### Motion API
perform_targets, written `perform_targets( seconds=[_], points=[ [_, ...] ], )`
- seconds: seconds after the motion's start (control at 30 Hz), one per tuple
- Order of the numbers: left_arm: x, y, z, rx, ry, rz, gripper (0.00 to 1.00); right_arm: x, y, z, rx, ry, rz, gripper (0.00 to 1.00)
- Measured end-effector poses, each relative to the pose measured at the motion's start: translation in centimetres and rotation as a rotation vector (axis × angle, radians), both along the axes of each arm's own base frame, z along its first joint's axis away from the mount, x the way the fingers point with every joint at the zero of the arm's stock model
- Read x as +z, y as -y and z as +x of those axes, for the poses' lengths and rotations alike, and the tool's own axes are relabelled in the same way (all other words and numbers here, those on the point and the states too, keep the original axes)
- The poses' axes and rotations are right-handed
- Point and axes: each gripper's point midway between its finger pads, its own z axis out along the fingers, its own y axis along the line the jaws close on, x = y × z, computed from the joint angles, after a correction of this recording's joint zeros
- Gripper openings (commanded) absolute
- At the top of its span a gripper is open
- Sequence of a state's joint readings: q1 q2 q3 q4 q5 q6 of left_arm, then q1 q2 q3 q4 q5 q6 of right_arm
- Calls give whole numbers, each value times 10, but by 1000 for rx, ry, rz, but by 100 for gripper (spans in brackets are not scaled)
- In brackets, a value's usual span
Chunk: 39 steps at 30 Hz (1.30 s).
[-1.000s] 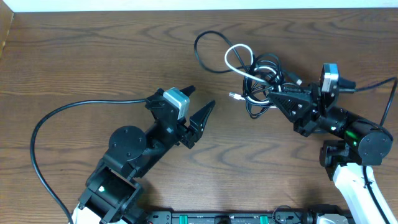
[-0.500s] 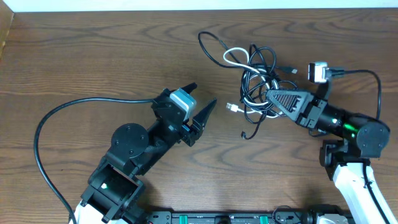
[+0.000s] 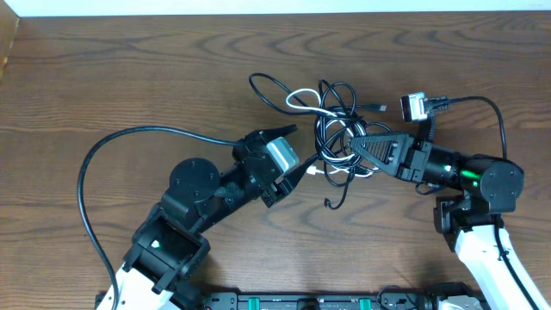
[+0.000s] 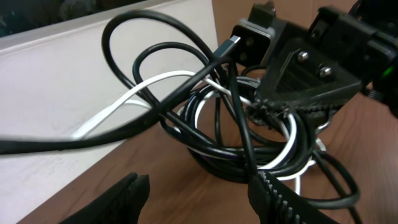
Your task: Untangle cables
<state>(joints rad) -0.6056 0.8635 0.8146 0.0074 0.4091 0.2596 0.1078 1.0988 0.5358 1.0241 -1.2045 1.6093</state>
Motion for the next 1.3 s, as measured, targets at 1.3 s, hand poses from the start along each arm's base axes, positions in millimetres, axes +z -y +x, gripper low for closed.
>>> perform_targets(
  seconds=[1.3],
  points=[
    [20, 4, -3, -14, -127, -185, 49, 29, -14, -43, -17, 881, -64, 1]
  ],
)
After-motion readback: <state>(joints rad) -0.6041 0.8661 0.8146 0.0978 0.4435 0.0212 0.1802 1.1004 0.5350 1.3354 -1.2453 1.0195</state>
